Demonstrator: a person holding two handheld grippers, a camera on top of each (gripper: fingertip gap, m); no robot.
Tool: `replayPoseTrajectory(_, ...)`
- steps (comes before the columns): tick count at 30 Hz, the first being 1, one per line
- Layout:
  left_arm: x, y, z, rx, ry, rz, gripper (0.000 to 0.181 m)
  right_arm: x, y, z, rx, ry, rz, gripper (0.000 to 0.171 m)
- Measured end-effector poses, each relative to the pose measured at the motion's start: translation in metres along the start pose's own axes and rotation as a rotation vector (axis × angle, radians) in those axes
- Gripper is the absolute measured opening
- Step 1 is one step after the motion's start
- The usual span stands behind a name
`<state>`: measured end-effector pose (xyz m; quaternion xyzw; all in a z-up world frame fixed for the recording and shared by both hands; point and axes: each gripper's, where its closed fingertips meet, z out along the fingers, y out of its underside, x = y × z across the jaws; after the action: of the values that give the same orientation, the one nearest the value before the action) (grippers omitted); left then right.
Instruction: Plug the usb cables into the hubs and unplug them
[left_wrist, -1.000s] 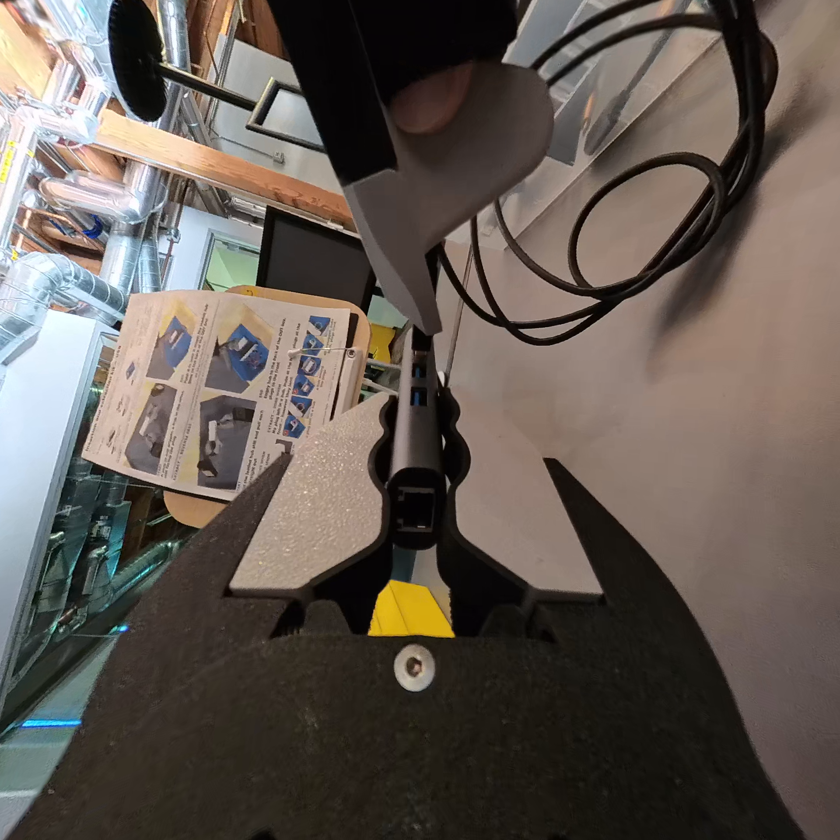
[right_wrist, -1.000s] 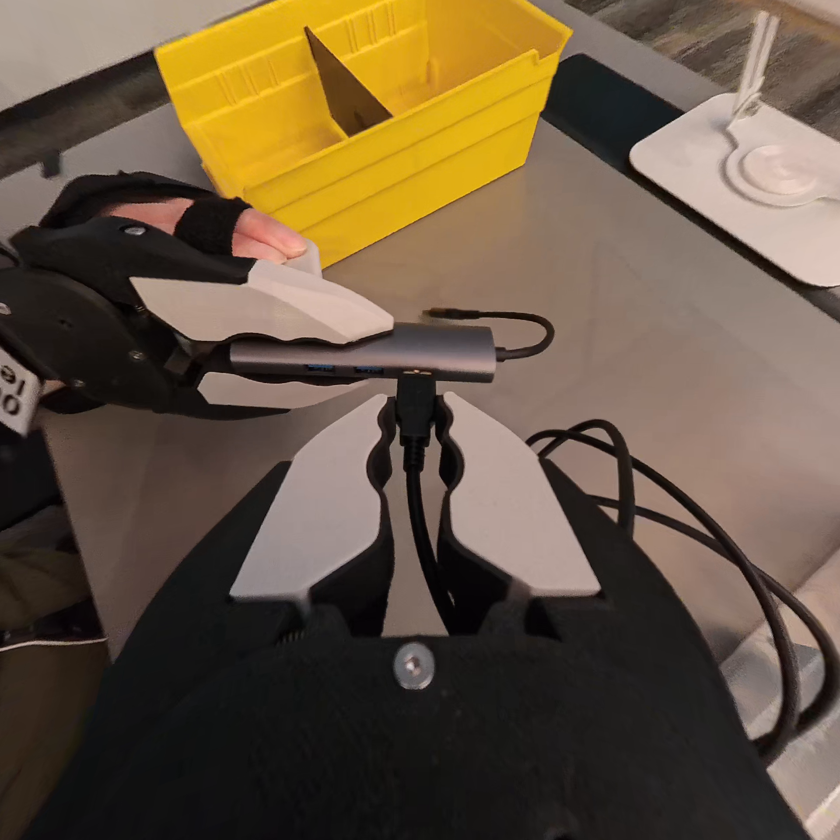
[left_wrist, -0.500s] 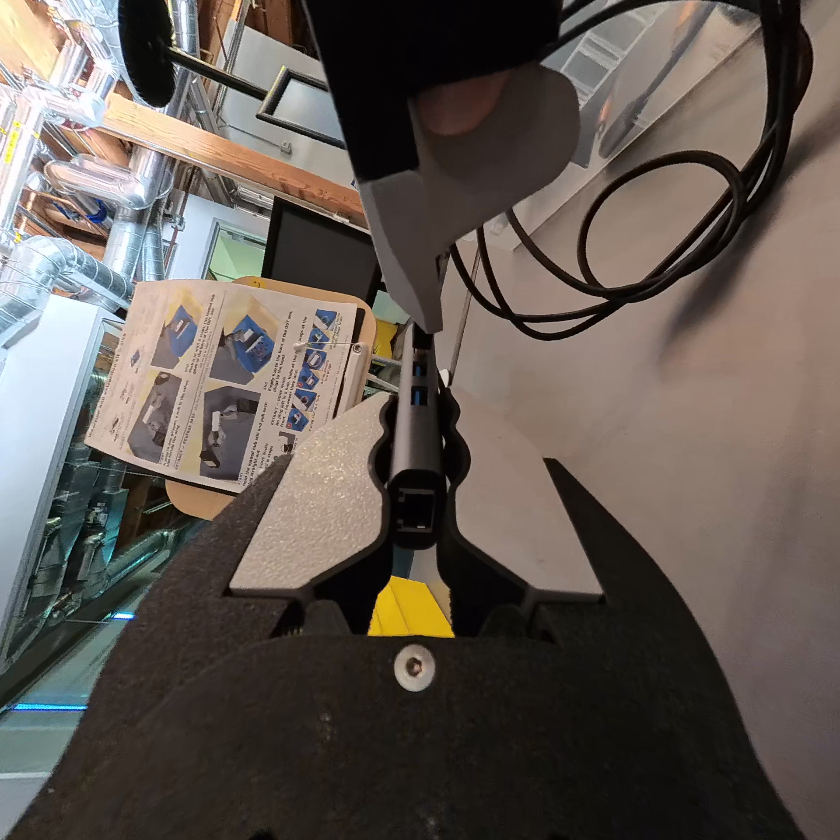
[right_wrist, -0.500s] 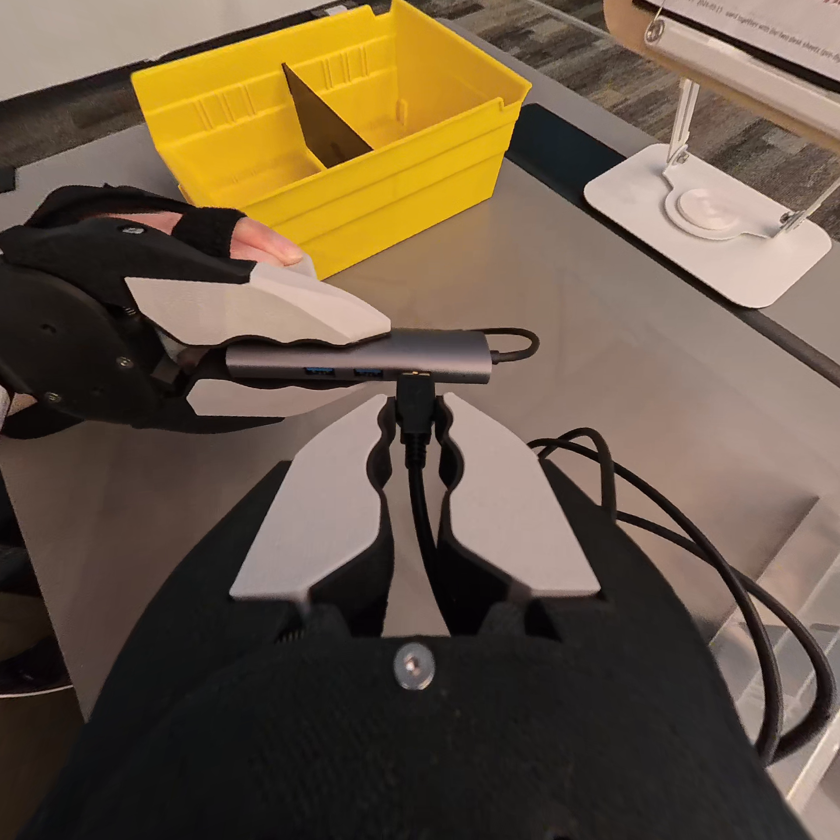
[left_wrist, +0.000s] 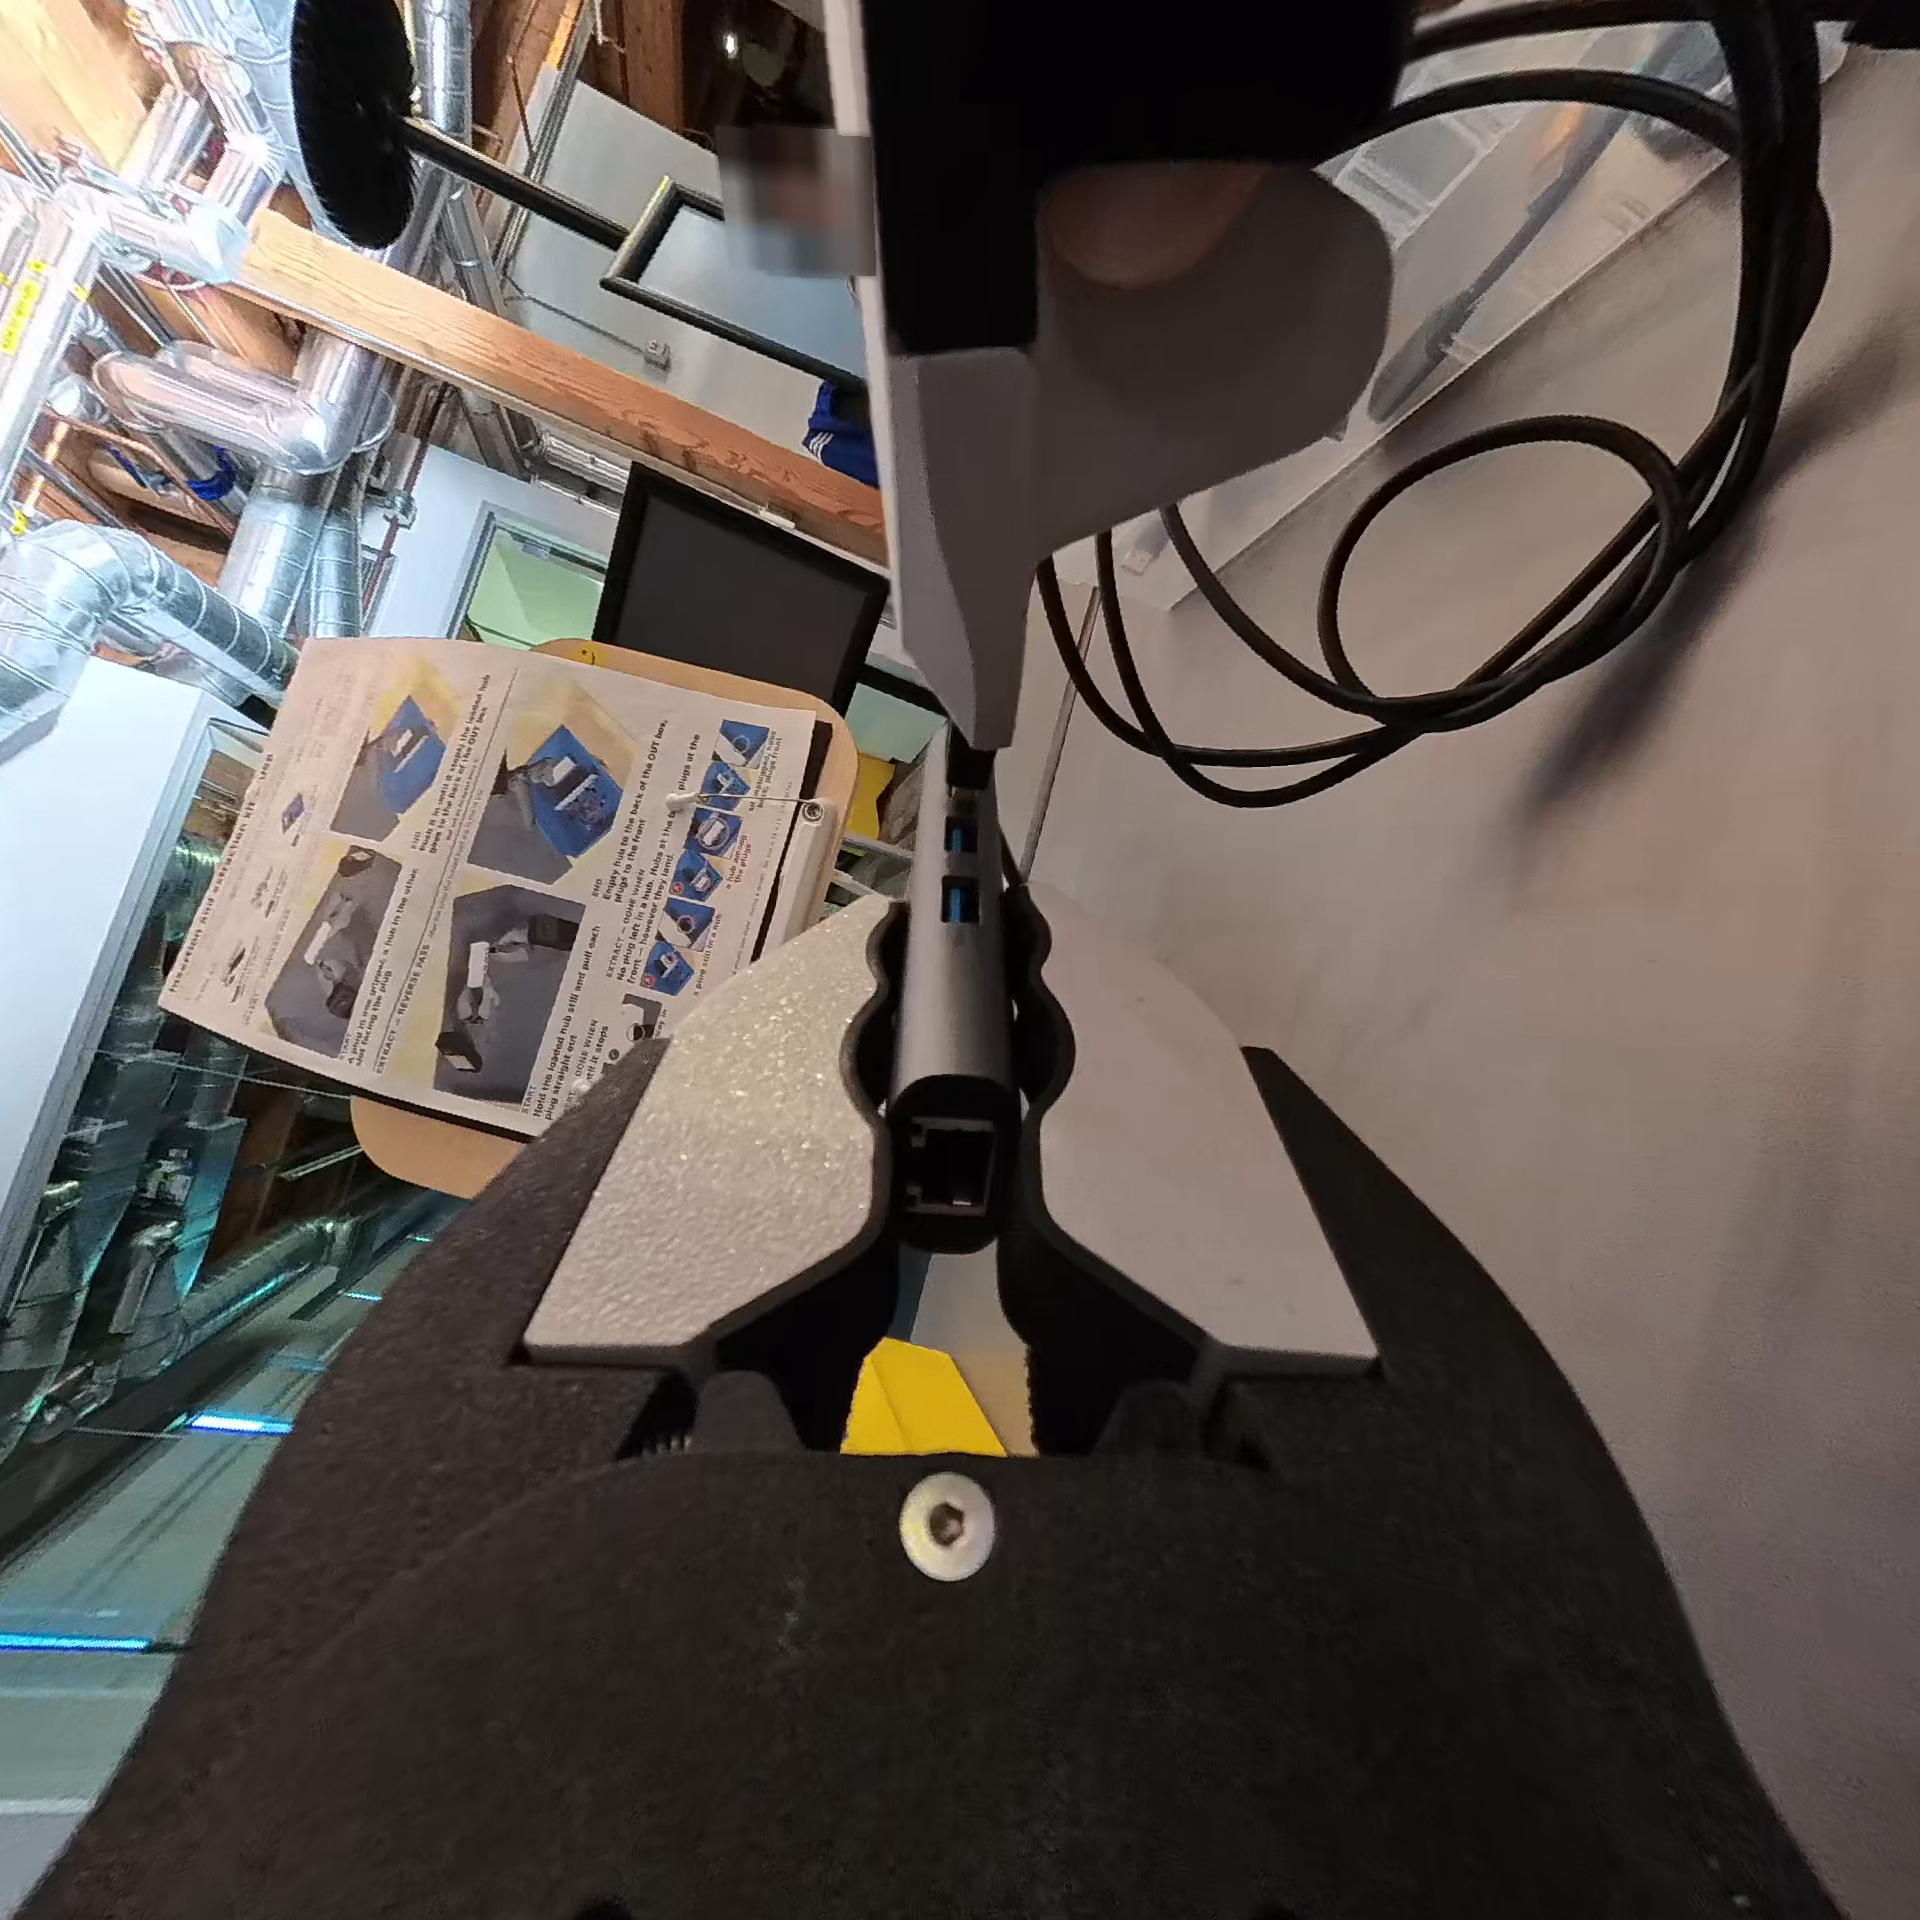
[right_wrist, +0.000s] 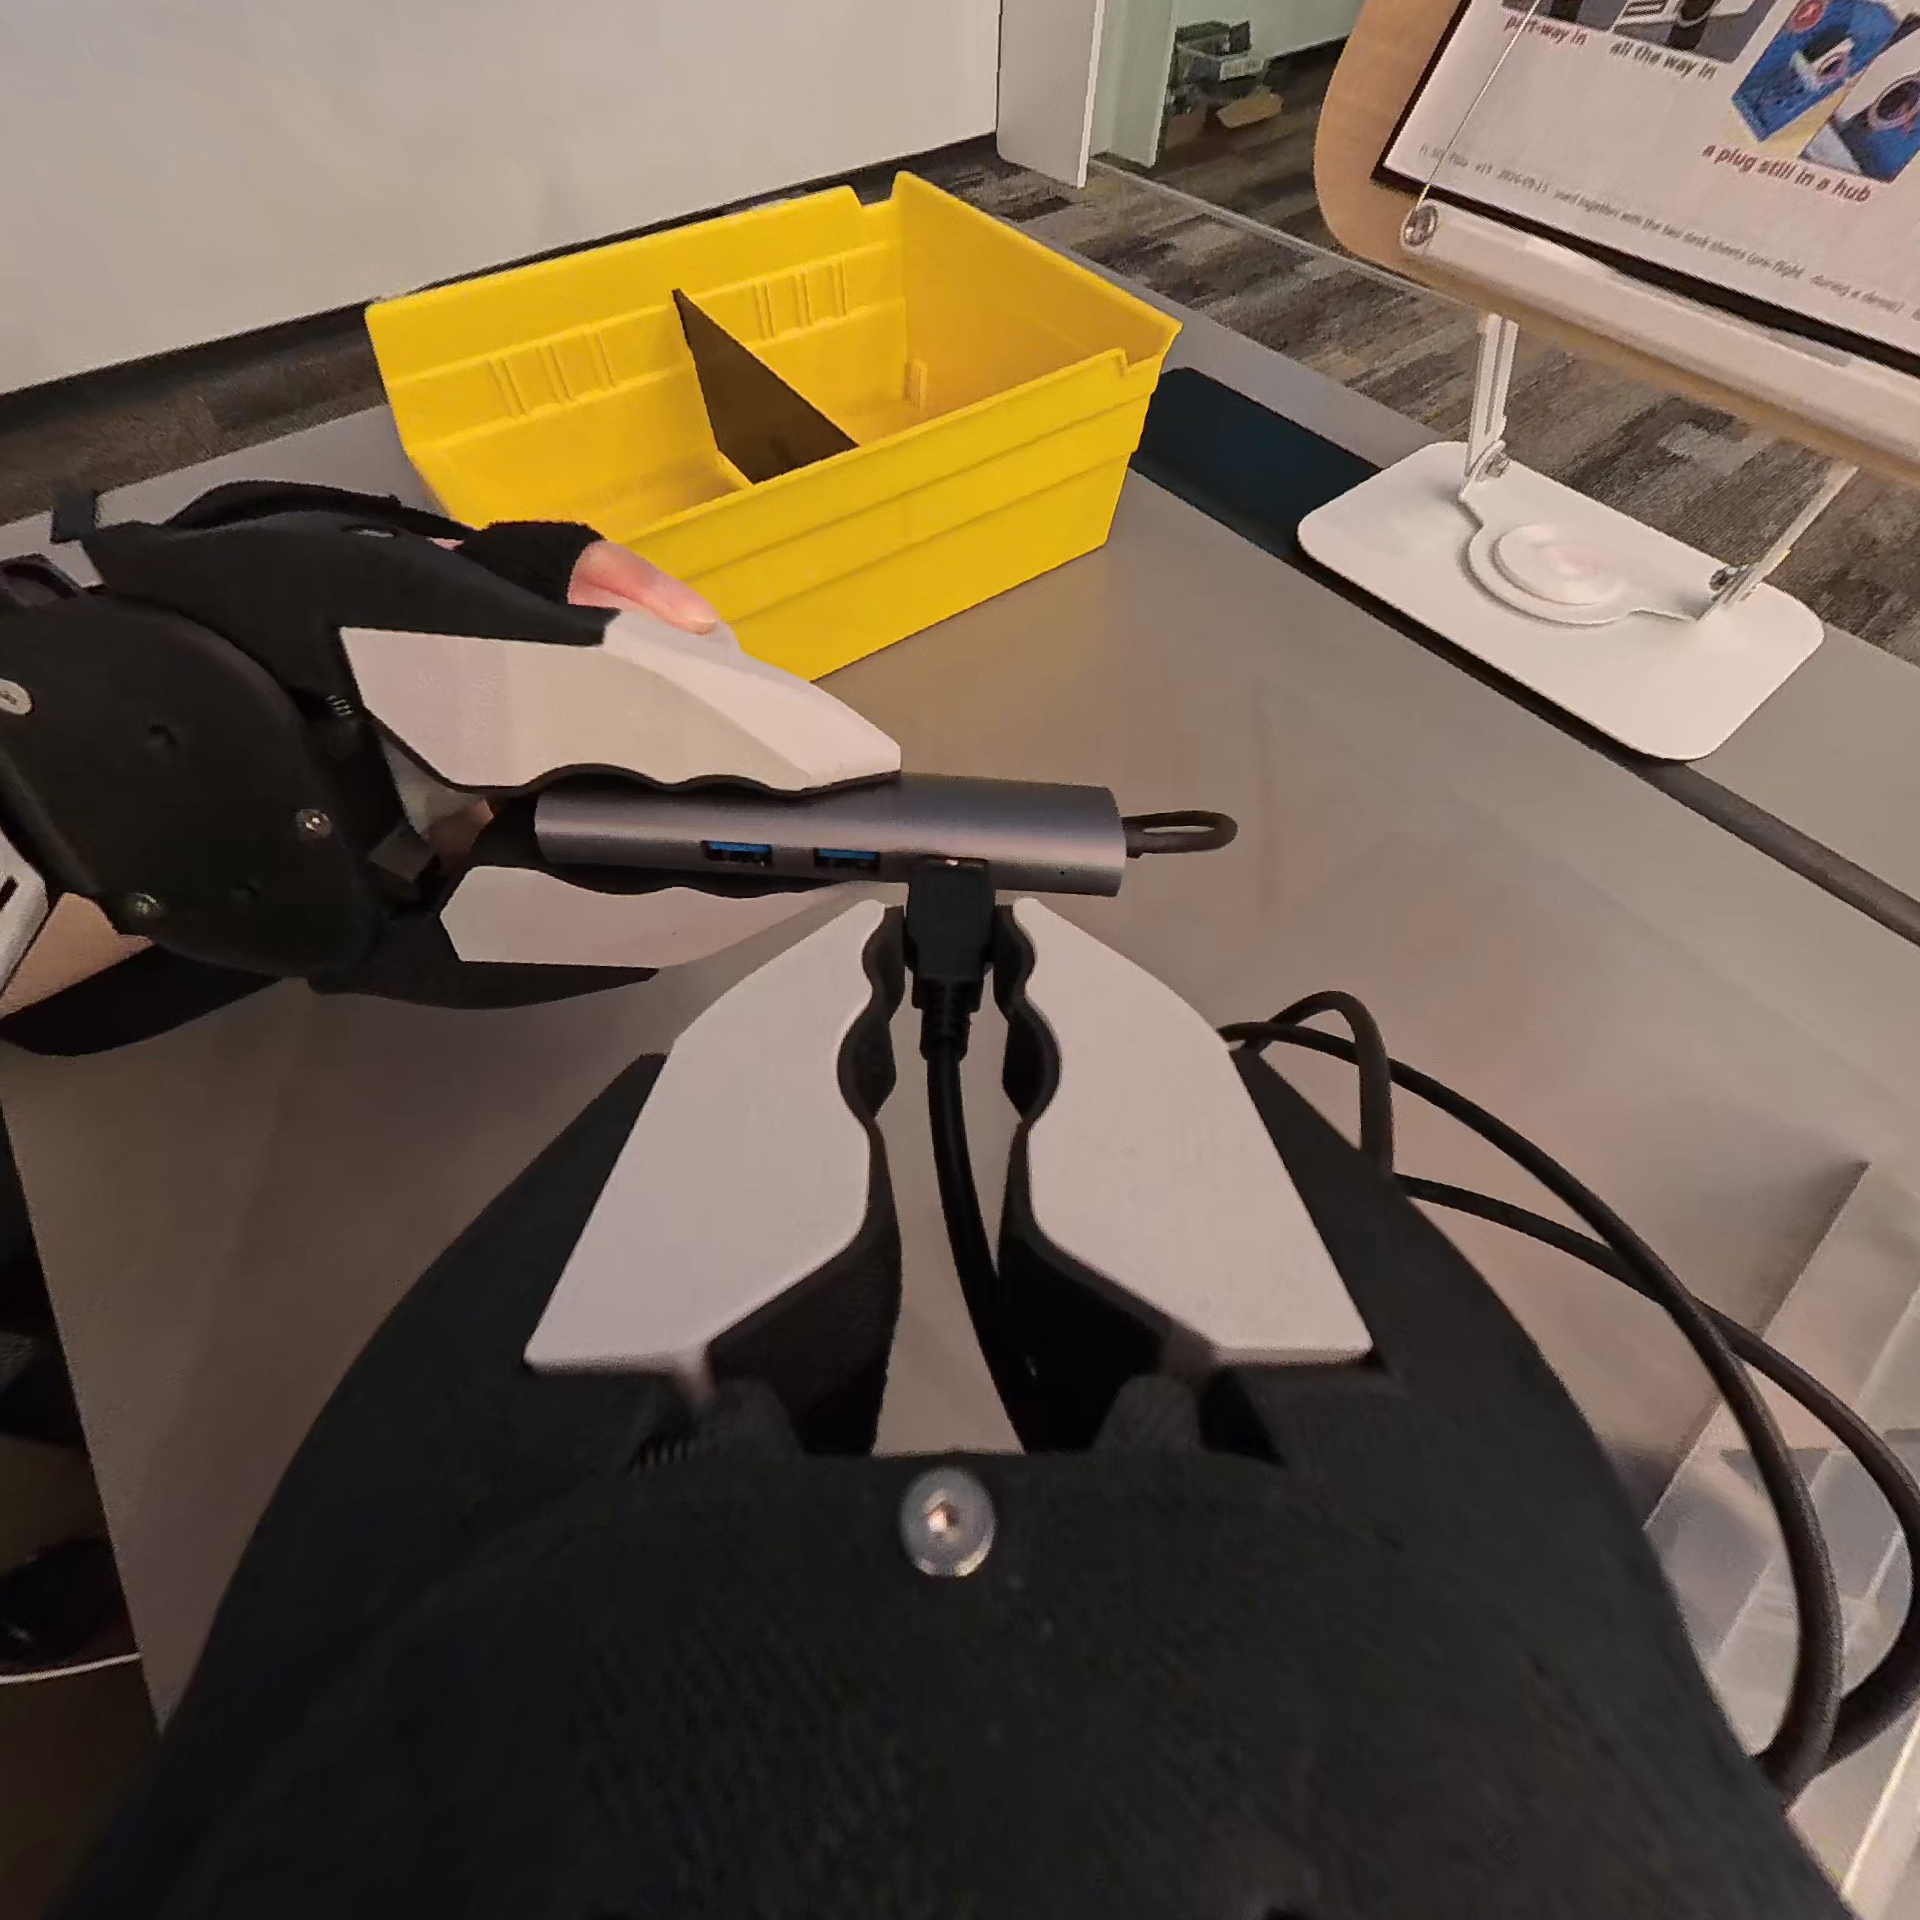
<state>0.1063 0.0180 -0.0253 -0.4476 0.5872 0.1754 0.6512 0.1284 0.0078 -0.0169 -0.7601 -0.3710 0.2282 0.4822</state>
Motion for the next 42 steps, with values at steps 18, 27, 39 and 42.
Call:
replayPoseTrajectory(18,0.007,0.004,0.001,-0.037,0.01,0.089,0.017,-0.001,0.013,-0.01,-0.073,0.024,0.021,0.018)
replayPoseTrajectory(27,0.004,-0.004,-0.004,0.053,-0.008,0.04,0.016,-0.005,0.004,-0.013,-0.001,-0.031,0.02,0.018)
replayPoseTrajectory(39,0.0,-0.028,-0.015,0.192,-0.044,0.02,0.028,-0.016,0.008,-0.004,-0.003,-0.137,0.054,0.018)
replayPoseTrajectory(42,0.002,-0.017,-0.01,0.11,-0.035,0.042,0.028,-0.013,0.007,-0.004,-0.004,-0.109,0.053,0.017)
